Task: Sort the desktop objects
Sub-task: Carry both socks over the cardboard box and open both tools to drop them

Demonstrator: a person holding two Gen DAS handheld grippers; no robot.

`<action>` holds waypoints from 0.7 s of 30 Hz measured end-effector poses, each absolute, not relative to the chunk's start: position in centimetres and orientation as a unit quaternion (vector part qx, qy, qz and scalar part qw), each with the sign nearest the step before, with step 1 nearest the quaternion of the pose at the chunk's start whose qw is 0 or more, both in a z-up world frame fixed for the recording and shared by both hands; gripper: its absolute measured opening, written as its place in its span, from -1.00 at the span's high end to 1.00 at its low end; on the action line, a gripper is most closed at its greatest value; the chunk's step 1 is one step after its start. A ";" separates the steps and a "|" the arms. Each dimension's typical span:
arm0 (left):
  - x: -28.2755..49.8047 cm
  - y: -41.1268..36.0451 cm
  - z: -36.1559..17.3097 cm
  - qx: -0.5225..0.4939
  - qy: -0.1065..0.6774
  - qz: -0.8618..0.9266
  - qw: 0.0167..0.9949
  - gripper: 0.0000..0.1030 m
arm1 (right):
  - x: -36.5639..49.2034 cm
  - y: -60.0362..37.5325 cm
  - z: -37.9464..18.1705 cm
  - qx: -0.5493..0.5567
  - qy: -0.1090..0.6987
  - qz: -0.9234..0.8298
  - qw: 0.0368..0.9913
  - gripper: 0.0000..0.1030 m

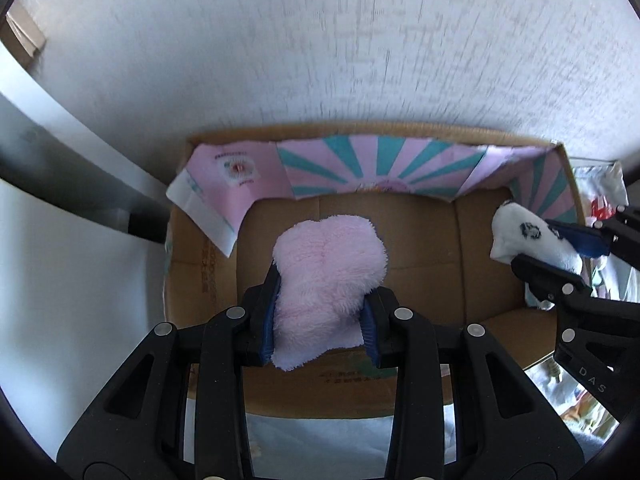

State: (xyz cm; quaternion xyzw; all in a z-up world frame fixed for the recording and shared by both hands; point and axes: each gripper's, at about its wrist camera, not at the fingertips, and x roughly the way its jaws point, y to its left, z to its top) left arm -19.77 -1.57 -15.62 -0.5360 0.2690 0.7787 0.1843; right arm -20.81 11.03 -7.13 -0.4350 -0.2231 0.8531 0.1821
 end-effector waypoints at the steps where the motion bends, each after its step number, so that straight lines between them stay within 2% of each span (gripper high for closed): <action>1: -19.7 -1.7 -15.8 -0.538 0.269 0.777 0.185 0.40 | -20.9 11.0 -7.4 -0.437 -0.225 0.852 0.182 0.43; 8: -19.2 -2.1 -16.1 -0.541 0.267 0.776 0.184 0.40 | -21.4 10.0 -8.6 -0.442 -0.246 0.844 0.181 0.43; 9: -19.0 -1.9 -15.9 -0.535 0.268 0.779 0.185 0.32 | -21.4 9.9 -8.7 -0.442 -0.249 0.843 0.180 0.43; 11: -18.5 -1.6 -15.2 -0.510 0.275 0.794 0.187 -0.24 | -21.5 9.7 -9.0 -0.444 -0.253 0.840 0.183 0.43; 12: -18.2 -1.4 -14.9 -0.502 0.281 0.798 0.182 -0.83 | -21.6 9.6 -9.1 -0.445 -0.255 0.838 0.187 0.41; 13: -17.8 -1.2 -14.5 -0.496 0.280 0.802 0.179 -0.99 | -21.8 9.6 -9.4 -0.448 -0.257 0.834 0.192 0.28; 14: -17.6 -1.2 -14.1 -0.489 0.274 0.809 0.180 -0.99 | -21.9 9.7 -9.6 -0.454 -0.254 0.832 0.193 -0.06; 16: -17.4 -1.3 -13.5 -0.487 0.259 0.814 0.181 -0.99 | -21.9 9.9 -9.9 -0.464 -0.240 0.832 0.187 -0.50; 18: -17.6 -1.4 -13.2 -0.497 0.249 0.813 0.175 -0.99 | -21.8 10.2 -9.9 -0.470 -0.219 0.835 0.184 -0.70; 20: -18.2 -1.5 -12.4 -0.495 0.247 0.815 0.171 -0.99 | -21.5 10.5 -10.1 -0.483 -0.201 0.832 0.187 -0.99; 21: -18.1 -1.6 -12.1 -0.490 0.252 0.817 0.169 -0.99 | -21.2 10.8 -9.9 -0.479 -0.199 0.834 0.189 -0.99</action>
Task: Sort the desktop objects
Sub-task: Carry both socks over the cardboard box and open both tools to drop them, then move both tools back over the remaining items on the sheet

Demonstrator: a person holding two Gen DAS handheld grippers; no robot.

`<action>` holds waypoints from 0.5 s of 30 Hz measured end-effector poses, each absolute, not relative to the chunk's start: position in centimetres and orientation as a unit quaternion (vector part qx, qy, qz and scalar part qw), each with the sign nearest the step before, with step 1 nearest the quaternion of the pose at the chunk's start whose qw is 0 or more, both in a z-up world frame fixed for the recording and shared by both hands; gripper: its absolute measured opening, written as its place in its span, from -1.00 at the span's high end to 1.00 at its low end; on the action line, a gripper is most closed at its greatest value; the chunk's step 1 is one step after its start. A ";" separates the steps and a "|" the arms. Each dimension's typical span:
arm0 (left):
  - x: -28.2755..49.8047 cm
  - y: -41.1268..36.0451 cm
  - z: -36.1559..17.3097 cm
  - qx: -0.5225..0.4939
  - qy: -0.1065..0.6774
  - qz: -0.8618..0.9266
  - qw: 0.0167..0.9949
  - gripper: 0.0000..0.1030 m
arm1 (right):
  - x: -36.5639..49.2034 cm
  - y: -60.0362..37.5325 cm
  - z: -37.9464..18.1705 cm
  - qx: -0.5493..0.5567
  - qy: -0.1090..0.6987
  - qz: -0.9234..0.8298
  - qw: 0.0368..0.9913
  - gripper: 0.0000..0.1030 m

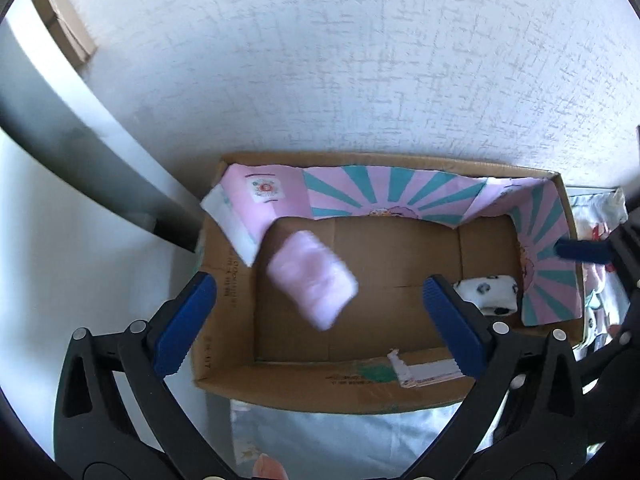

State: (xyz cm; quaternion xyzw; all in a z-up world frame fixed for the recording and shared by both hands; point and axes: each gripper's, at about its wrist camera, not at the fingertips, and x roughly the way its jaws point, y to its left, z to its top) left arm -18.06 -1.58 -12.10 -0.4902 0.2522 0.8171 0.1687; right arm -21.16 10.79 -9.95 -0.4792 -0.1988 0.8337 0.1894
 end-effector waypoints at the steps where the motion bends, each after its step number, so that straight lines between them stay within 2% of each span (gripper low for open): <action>1: -18.0 -1.7 -11.9 -0.486 0.255 0.819 0.169 -0.99 | -20.6 11.3 -9.7 -0.473 -0.202 0.836 0.192 -0.99; 15: -18.5 -3.3 -10.0 -0.509 0.181 0.821 0.184 -0.99 | -19.1 8.8 -7.4 -0.410 -0.215 0.866 0.190 -0.99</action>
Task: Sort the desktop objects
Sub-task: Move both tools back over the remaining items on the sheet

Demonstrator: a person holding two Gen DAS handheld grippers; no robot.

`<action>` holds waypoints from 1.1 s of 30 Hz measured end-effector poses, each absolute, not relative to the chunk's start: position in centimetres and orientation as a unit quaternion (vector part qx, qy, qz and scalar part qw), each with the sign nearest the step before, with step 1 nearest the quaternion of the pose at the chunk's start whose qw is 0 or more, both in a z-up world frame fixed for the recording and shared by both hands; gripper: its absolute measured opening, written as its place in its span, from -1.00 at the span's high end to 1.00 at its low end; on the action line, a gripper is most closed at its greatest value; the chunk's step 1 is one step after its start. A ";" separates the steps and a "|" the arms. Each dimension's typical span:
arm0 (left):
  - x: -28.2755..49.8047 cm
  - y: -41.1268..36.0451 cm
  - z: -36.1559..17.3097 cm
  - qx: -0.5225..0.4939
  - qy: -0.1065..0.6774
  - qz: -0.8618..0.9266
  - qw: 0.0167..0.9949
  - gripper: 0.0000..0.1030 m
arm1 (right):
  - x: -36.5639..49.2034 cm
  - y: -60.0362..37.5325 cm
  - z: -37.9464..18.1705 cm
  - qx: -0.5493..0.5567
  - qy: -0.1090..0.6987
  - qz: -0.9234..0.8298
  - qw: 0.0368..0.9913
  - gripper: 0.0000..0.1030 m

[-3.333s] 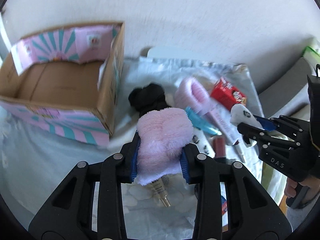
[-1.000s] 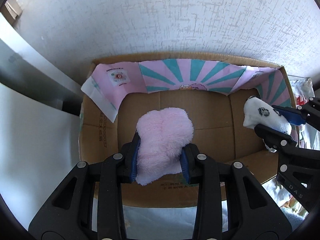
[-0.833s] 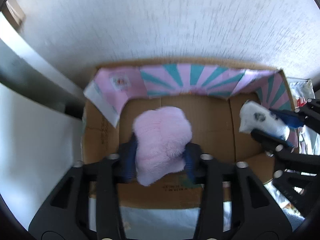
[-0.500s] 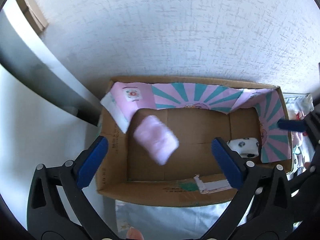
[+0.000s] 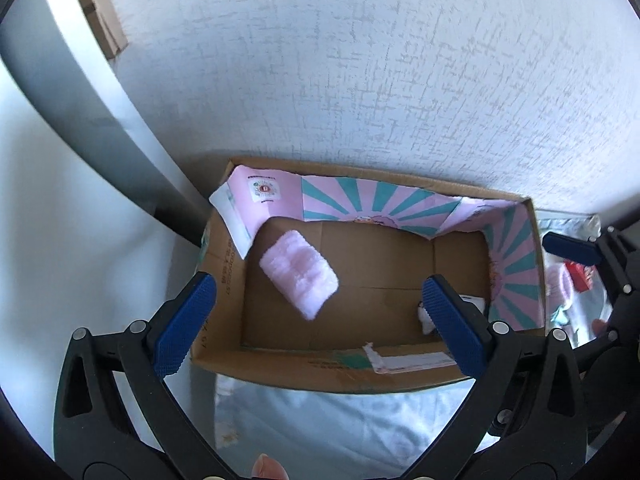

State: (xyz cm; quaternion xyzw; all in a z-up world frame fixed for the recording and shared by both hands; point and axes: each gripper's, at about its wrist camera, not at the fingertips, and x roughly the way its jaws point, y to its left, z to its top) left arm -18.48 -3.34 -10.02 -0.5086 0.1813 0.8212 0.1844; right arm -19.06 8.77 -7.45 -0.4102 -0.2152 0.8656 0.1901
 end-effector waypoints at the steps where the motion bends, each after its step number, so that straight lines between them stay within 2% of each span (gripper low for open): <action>1: -18.4 -3.4 -9.8 -0.506 0.180 0.824 0.182 -0.99 | -19.1 8.8 -7.4 -0.407 -0.211 0.868 0.188 -0.99; 7: -17.6 -3.6 -8.2 -0.466 0.167 0.850 0.177 -1.00 | -18.2 8.2 -6.5 -0.402 -0.214 0.872 0.179 -0.99; 12: -17.5 -3.2 -8.3 -0.494 0.149 0.829 0.216 -1.00 | -17.6 7.9 -5.8 -0.395 -0.231 0.867 0.195 -0.99; 16: -16.9 -2.9 -8.4 -0.490 0.169 0.832 0.196 -1.00 | -16.9 8.3 -5.5 -0.407 -0.210 0.870 0.185 -0.99; 20: -16.1 -2.9 -7.5 -0.479 0.164 0.840 0.195 -1.00 | -15.8 8.2 -5.2 -0.395 -0.227 0.867 0.202 -0.99; 28: -14.2 -0.9 -5.4 -0.454 0.163 0.853 0.201 -1.00 | -11.9 9.9 -2.8 -0.379 -0.210 0.875 0.215 -0.99; 33: -11.4 2.6 -4.4 -0.438 0.168 0.849 0.245 -1.00 | -7.5 12.7 -0.5 -0.373 -0.196 0.874 0.244 -0.99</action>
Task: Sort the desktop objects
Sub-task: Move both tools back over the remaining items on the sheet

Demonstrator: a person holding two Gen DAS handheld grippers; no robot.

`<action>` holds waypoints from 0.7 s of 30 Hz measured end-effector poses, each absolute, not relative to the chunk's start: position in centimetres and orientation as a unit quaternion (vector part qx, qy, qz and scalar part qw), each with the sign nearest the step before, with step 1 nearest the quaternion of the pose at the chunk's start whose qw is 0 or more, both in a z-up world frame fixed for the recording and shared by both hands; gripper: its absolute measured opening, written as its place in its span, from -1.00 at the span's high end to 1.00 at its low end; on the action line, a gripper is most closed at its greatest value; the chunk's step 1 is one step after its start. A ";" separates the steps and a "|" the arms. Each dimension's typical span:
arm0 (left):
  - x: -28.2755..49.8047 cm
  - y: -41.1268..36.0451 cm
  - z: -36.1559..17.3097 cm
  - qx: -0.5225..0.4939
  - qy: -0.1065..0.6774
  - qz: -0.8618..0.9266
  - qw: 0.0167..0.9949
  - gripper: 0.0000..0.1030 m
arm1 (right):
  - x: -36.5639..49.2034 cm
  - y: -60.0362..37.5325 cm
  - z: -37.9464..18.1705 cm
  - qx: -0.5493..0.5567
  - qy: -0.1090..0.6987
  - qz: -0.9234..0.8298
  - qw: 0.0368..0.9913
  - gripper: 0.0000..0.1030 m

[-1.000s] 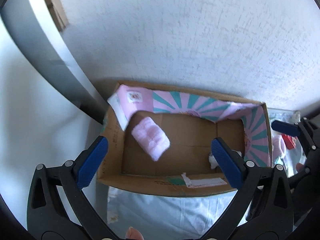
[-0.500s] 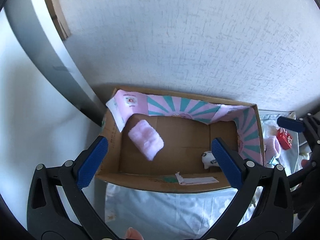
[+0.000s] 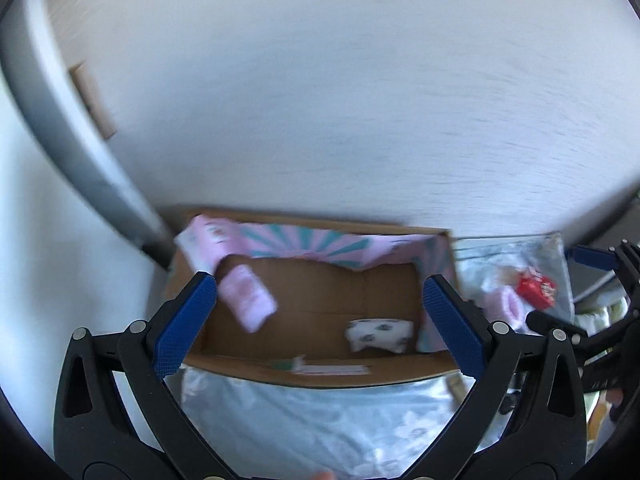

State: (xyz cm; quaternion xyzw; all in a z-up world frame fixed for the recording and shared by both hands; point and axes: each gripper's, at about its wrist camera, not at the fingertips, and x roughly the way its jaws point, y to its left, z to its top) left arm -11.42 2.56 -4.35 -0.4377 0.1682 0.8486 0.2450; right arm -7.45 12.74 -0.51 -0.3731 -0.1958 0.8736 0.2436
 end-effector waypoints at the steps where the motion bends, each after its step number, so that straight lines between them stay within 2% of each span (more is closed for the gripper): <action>1: -10.8 3.4 -4.3 -0.435 0.174 0.847 0.252 -1.00 | -6.6 13.4 -0.1 -0.373 -0.191 0.873 0.249 -0.99; 12: -1.5 13.7 -5.9 -0.411 0.235 0.804 0.360 -1.00 | 2.5 20.9 3.1 -0.369 -0.174 0.858 0.313 -0.99; 21: 2.5 22.0 -13.1 -0.456 0.281 0.759 0.370 -0.99 | 5.5 27.3 1.6 -0.406 -0.171 0.844 0.306 -0.99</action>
